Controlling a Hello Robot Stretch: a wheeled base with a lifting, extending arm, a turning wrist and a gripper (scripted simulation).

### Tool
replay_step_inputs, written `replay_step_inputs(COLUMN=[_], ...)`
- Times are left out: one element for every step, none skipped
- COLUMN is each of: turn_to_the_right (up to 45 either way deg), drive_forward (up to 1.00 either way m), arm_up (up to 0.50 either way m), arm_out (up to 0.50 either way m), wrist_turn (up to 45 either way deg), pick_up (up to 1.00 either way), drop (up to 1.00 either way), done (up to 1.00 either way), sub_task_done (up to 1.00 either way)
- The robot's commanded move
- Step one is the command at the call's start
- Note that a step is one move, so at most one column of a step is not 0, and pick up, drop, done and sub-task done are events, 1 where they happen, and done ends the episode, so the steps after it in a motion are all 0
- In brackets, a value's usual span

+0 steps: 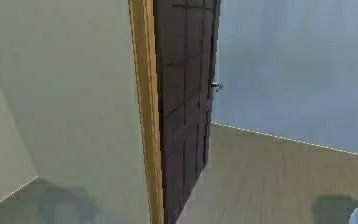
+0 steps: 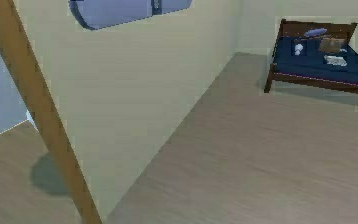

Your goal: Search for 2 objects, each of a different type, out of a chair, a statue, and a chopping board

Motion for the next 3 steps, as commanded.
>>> replay_step_inputs(turn_to_the_right=[27.0,0.0,18.0], drive_forward=[0.00,0.95,0.00], arm_up=[0.00,0.00,0.00], arm_out=[0.00,0.00,0.00], wrist_turn=[0.0,0.0,0.0], pick_up=[0.00,0.00,0.00], drop=[0.00,0.00,0.00], done=[0.00,0.00,0.00], sub_task_done=[0.00,0.00,0.00])
